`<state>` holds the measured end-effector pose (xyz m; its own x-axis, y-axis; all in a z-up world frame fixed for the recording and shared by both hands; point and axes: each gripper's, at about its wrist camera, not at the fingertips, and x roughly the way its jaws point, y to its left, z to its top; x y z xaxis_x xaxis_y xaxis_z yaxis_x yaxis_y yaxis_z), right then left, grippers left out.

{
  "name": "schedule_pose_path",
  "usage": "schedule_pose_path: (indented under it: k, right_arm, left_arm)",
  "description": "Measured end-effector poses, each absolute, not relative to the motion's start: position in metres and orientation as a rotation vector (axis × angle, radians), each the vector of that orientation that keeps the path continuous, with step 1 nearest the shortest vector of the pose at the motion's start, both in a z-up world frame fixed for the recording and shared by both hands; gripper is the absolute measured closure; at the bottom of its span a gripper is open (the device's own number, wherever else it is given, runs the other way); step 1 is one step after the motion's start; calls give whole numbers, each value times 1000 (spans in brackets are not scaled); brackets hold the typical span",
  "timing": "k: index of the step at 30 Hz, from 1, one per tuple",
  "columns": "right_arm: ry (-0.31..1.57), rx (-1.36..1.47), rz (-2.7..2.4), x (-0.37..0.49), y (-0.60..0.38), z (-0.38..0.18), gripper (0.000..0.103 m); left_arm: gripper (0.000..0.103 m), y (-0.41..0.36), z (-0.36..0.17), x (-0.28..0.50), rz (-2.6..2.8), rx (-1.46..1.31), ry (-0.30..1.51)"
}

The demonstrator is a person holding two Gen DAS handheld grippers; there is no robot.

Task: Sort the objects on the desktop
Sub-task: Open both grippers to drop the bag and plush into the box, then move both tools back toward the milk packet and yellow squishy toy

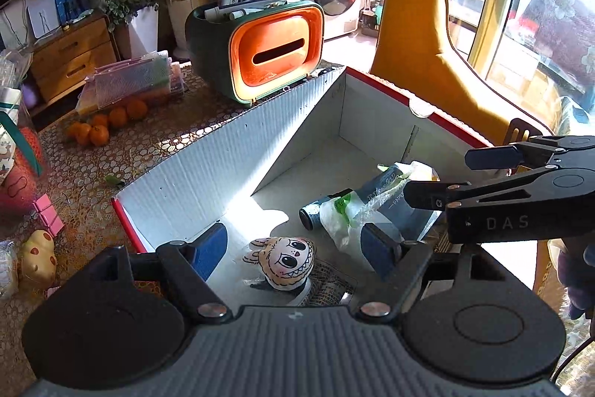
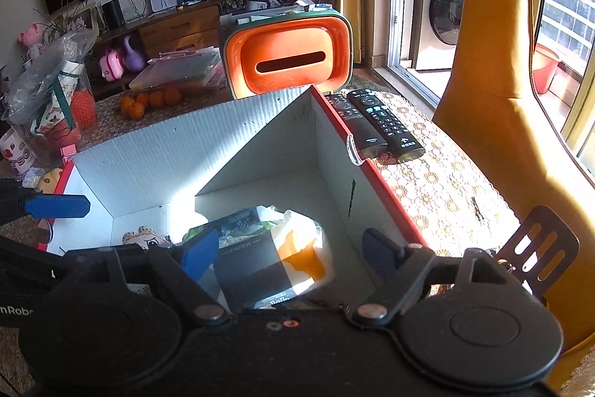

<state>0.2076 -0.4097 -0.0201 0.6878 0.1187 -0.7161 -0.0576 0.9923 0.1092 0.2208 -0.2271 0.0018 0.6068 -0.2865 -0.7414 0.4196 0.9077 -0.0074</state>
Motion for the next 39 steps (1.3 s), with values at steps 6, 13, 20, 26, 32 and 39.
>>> schedule_pose_path:
  k: [6,13,20,26,32,39]
  right_arm:
    - [774,71,120,184,-404,-1,15]
    - [743,61,164,160,-385,19,15]
    - [694,45,190,135,-361,41,13]
    - [665,26,209,120,-337,57,10]
    - [650,4,254,108,-301,62,9]
    - [630,-19,316,102,-258,60,6]
  left_arm:
    - [24,-214,20,201,-404,145,782]
    - [24,-193,38,174,-388,123,731]
    - [24,-158,52,146,-354,90,683]
    - [24,-120,62,122,-319,50,647]
    - [20,-77,63,107,-266,14,615]
    - [18,-30,54,98,-209,-7,608]
